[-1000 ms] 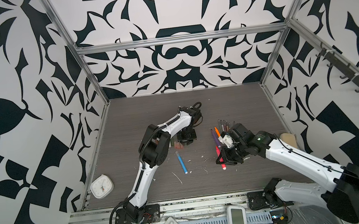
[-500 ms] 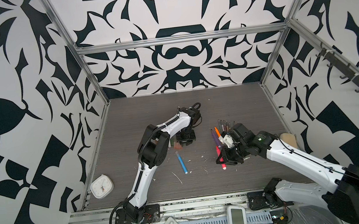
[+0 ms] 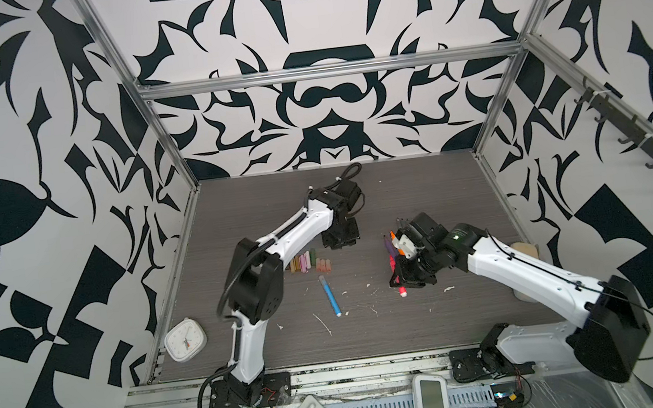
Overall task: Open the pen caps
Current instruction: 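Withdraw the left gripper while the right carries the pink highlighter toward the pen bundle, then lower the pink highlighter beside the purple marker and open the right gripper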
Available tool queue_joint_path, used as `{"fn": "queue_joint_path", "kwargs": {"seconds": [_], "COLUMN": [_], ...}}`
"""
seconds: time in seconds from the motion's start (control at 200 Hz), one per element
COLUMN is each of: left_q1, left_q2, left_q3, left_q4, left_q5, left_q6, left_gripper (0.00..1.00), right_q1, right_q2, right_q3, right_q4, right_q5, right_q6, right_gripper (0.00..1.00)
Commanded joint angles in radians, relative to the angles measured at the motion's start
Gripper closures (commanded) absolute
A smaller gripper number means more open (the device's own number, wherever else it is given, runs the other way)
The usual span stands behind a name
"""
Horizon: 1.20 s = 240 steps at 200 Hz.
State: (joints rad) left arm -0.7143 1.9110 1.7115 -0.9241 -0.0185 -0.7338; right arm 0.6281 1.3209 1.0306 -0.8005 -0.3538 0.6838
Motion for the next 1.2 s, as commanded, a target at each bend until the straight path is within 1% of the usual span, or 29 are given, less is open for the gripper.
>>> {"fn": "queue_joint_path", "kwargs": {"seconds": [0.0,0.035,0.06,0.1,0.12,0.14,0.15,0.26,0.33,0.345,0.405,0.445,0.5,0.56,0.65,0.765,0.815,0.83,0.91,1.03,1.195], "left_q1": [0.014,0.018,0.024,0.039,0.049,0.064,0.071,0.183,0.242,0.252,0.272,0.278,0.287,0.298,0.312,0.324,0.335,0.339,0.365,0.388,0.396], "left_q2": [-0.216,-0.278,-0.323,-0.387,-0.415,-0.444,-0.457,-0.58,-0.629,-0.662,-0.698,-0.712,-0.723,-0.717,-0.686,-0.645,-0.644,-0.615,-0.593,-0.58,-0.577], "left_q3": [-0.096,-0.137,-0.168,-0.213,-0.234,-0.256,-0.263,-0.383,-0.441,-0.45,-0.467,-0.473,-0.481,-0.481,-0.462,-0.415,-0.404,-0.4,-0.396,-0.395,-0.398], "left_q4": [0.187,0.234,0.26,0.287,0.295,0.298,0.299,0.329,0.339,0.336,0.314,0.299,0.296,0.297,0.287,0.251,0.249,0.249,0.252,0.235,0.238], "left_q5": [-0.011,-0.019,-0.021,-0.026,-0.027,-0.027,-0.028,0.053,0.097,0.101,0.091,0.073,0.077,0.091,0.106,0.076,0.076,0.078,0.103,0.099,0.109], "left_q6": [0.006,0.007,0.007,0.003,-0.004,-0.015,-0.021,-0.071,-0.078,-0.076,-0.054,-0.038,-0.019,-0.007,0.007,0.026,0.031,0.031,0.029,0.018,0.011], "left_gripper": [0.59,0.54,0.49,0.37,0.25,0.04,0.0,0.01,0.01,0.01,0.01,0.01,0.01,0.01,0.01,0.01,0.01,0.01,0.0,0.01,0.01], "right_q1": [-0.002,-0.003,-0.003,-0.003,-0.003,-0.003,-0.002,-0.004,0.005,0.008,0.016,0.019,0.022,0.023,0.024,0.027,0.026,0.027,0.026,0.028,0.027], "right_q2": [0.09,0.129,0.158,0.204,0.236,0.266,0.281,0.45,0.546,0.565,0.618,0.645,0.68,0.713,0.757,0.793,0.799,0.799,0.799,0.793,0.798], "right_q3": [0.147,0.193,0.227,0.278,0.309,0.335,0.349,0.498,0.58,0.594,0.632,0.647,0.664,0.679,0.693,0.697,0.689,0.687,0.667,0.632,0.613], "right_q4": [-0.064,-0.075,-0.086,-0.102,-0.11,-0.121,-0.126,-0.194,-0.245,-0.251,-0.27,-0.273,-0.281,-0.29,-0.287,-0.291,-0.292,-0.292,-0.29,-0.28,-0.274], "right_q5": [0.143,0.169,0.189,0.215,0.227,0.239,0.246,0.299,0.361,0.379,0.442,0.472,0.506,0.536,0.534,0.531,0.534,0.534,0.533,0.529,0.518], "right_q6": [-0.098,-0.114,-0.122,-0.133,-0.142,-0.151,-0.154,-0.173,-0.186,-0.185,-0.177,-0.175,-0.167,-0.165,-0.173,-0.173,-0.166,-0.164,-0.159,-0.161,-0.168], "right_gripper": [1.0,1.0,1.0,1.0,1.0,1.0,1.0,1.0,1.0,1.0,1.0,1.0,1.0,1.0,1.0,1.0,1.0,1.0,1.0,0.99,0.97]}}
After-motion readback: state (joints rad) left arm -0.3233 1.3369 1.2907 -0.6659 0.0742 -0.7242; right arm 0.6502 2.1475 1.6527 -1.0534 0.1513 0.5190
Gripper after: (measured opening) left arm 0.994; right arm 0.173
